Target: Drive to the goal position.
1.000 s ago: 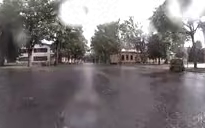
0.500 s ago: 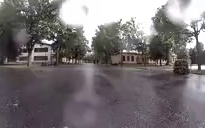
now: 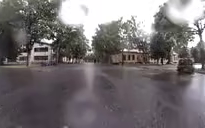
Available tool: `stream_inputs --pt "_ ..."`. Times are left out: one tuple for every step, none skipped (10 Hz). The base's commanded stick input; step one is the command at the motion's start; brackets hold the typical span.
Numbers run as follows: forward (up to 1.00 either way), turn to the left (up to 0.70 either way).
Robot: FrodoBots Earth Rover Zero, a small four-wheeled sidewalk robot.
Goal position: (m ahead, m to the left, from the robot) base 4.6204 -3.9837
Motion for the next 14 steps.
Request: stream_inputs --pt "0.85 0.00" --pt "0.85 0.00" --pt "0.85 0.00" --pt "0.85 0.00" --pt "0.85 0.00" --pt "0.85 0.00" --pt "0.85 0.00" --pt "0.85 0.00" --pt "0.85 0.00" --pt "0.85 0.00" --pt "0.85 0.00" --pt "0.85 0.00" --pt "0.85 0.00" --pt "0.85 0.00"
